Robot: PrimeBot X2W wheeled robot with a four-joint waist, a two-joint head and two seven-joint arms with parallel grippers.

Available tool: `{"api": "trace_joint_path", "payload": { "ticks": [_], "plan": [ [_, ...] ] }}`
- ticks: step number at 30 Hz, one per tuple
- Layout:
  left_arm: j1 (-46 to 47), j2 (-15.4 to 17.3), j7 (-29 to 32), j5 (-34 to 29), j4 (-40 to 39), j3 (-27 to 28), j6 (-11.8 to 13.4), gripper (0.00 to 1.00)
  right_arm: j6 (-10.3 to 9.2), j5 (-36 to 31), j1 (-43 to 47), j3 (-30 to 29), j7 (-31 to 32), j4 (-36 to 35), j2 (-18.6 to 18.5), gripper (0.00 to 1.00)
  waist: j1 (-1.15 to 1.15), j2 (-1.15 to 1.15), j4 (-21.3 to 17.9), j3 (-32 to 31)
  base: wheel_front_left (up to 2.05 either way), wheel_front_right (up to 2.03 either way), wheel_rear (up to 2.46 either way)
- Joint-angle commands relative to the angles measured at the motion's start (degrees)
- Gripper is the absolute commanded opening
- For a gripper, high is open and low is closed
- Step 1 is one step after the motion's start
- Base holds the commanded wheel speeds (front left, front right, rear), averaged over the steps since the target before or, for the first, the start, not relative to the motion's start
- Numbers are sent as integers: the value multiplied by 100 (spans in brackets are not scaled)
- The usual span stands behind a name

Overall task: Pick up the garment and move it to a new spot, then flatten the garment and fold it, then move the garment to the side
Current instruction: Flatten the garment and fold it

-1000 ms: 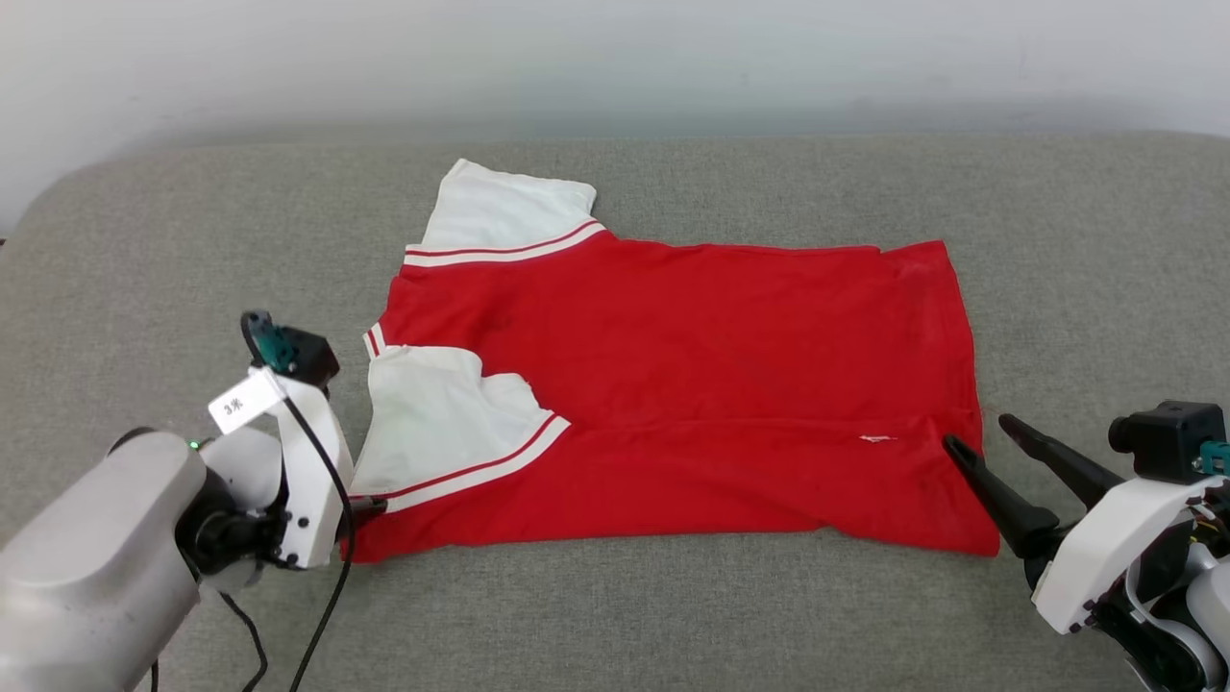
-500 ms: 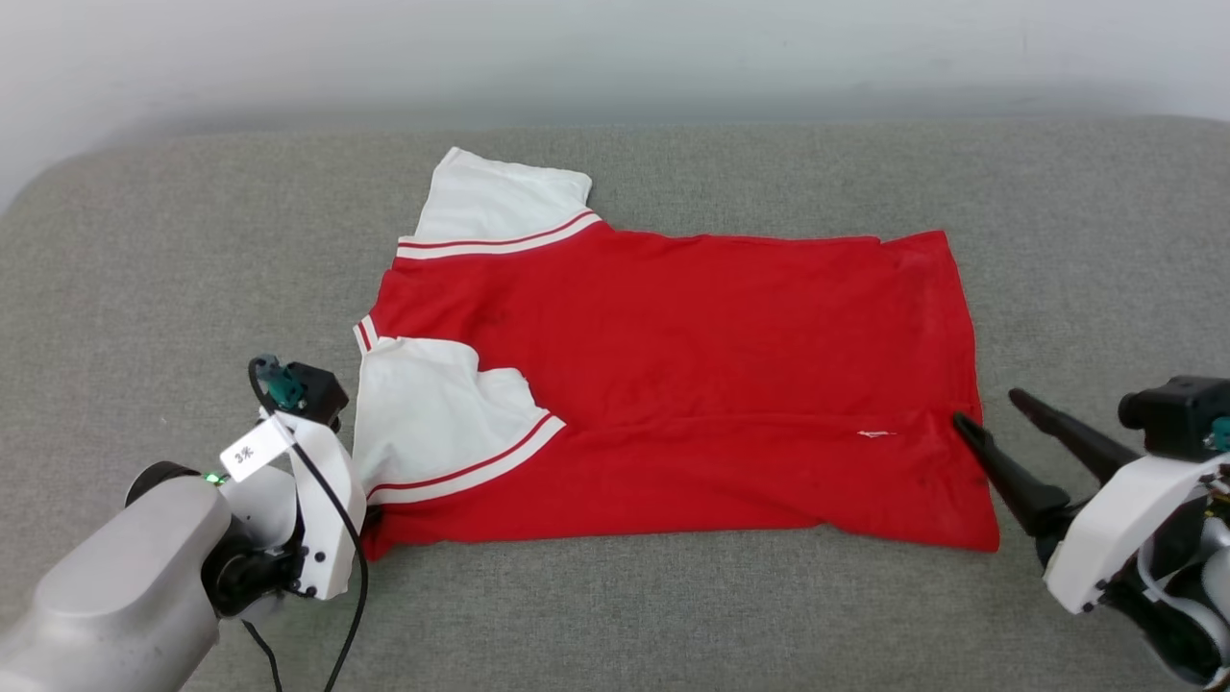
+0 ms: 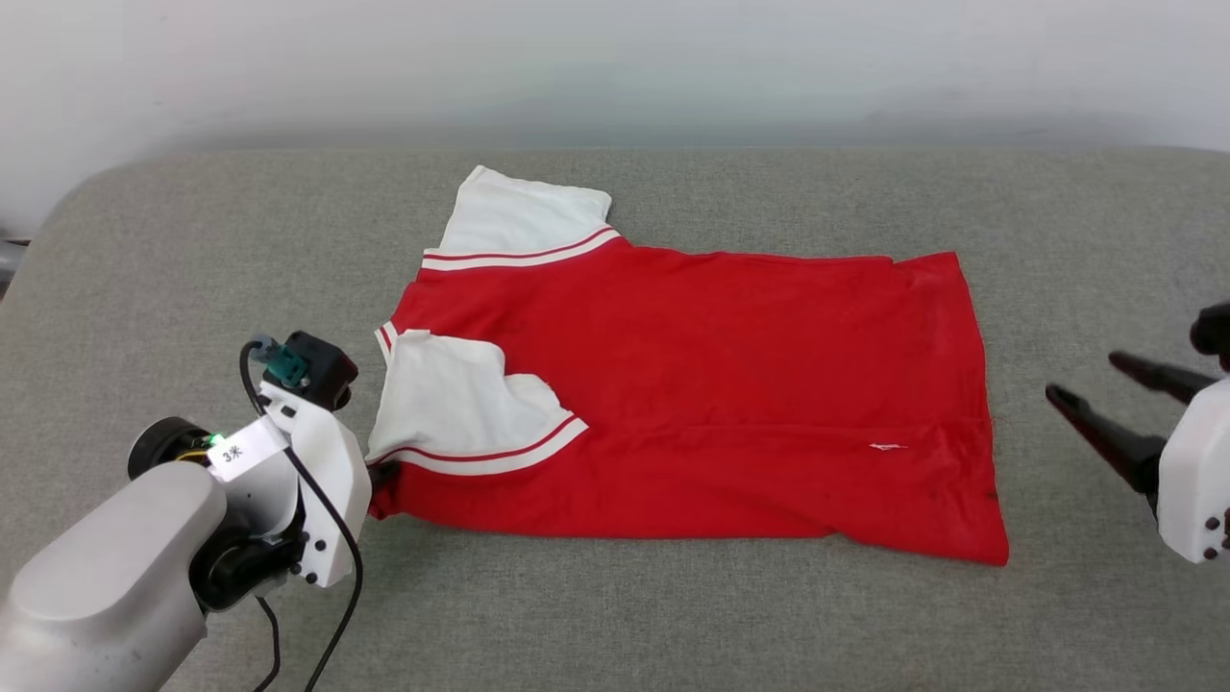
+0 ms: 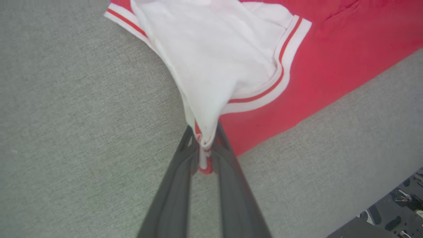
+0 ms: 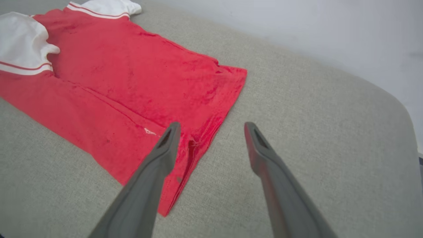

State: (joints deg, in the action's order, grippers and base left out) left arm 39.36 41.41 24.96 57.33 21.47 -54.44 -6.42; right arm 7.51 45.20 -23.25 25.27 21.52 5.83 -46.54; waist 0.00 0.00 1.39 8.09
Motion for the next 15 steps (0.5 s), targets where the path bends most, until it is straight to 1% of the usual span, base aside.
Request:
{"api": "trace_joint_path", "payload": {
  "ticks": [1, 4, 7, 11, 15],
  "plan": [
    [56, 34, -22, -17, -68, 24, 48, 0, -5, 75, 34, 11, 224, -22, -46, 100, 0, 0, 12, 11, 0, 0, 0],
    [44, 49, -29, -57, -266, 19, 119, 0, -5, 180, 101, 9, 868, -10, -39, 100, 0, 0, 34, 54, 0, 0, 0],
    [55, 62, -18, -72, -414, 12, 173, 0, -5, 266, 154, 4, 1322, 68, 116, 100, 0, 0, 61, 118, 0, 0, 0],
    [108, 60, -17, -120, -532, 3, 202, 0, -5, 218, 231, 22, 1580, 229, 361, 100, 0, 0, 118, 228, 0, 0, 0],
    [170, 36, -34, -166, -585, -5, 224, 0, -5, 123, 228, 31, 1601, 550, 646, 100, 0, 0, 178, 335, 0, 0, 0]
  ]
}}
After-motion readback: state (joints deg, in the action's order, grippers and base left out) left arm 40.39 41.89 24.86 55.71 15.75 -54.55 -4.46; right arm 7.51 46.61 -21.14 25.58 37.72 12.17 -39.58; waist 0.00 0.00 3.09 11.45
